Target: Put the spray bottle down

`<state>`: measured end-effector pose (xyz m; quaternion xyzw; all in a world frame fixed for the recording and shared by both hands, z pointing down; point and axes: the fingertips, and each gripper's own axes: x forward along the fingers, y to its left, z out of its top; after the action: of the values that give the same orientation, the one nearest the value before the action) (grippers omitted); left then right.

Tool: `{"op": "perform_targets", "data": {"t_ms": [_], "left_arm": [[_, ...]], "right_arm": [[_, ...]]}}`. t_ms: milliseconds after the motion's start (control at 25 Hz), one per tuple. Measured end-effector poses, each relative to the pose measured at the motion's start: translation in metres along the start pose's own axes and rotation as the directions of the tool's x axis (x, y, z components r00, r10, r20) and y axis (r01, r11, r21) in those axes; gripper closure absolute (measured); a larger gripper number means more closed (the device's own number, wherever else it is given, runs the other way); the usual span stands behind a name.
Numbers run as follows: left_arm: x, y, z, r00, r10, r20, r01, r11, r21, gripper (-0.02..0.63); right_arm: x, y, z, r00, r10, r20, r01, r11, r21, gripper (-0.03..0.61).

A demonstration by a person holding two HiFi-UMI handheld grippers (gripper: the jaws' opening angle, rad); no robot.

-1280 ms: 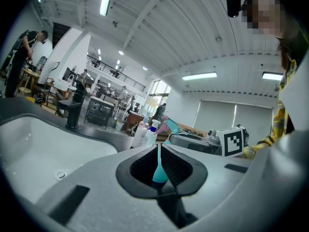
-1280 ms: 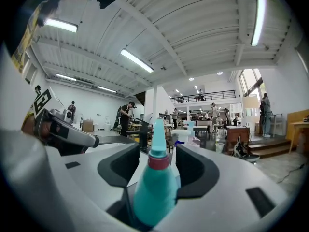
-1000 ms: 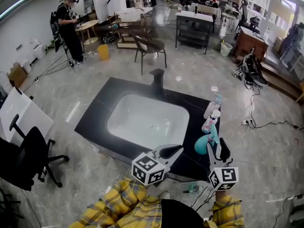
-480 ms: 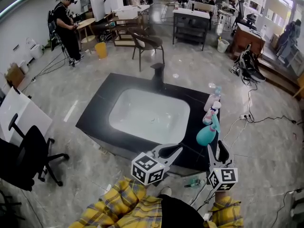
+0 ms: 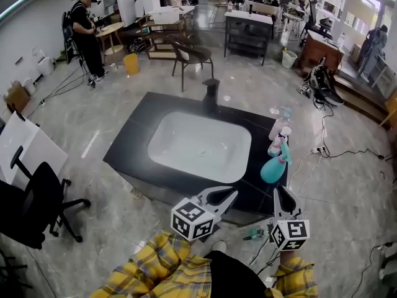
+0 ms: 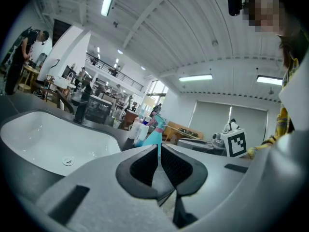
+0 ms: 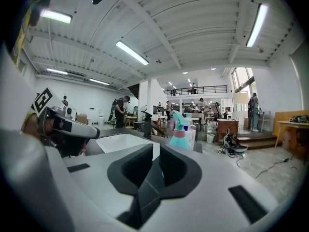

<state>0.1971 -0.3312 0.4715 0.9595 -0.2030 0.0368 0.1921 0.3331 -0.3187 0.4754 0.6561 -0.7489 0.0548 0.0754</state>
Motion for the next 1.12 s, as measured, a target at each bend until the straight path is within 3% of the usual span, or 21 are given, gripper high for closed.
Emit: {"op": "perform_targets", "data": {"t_ms": [1120], "left_arm": [[-0.145,-0.048,-0.031,0.999,-0.031,-0.014,0.031,0.999,0.014,0.594]], "right_arm": [[-0.098,0.14,-0.009,0.999,-0.008,-0.034,0.01,0.998,0.058,0.572]]}}
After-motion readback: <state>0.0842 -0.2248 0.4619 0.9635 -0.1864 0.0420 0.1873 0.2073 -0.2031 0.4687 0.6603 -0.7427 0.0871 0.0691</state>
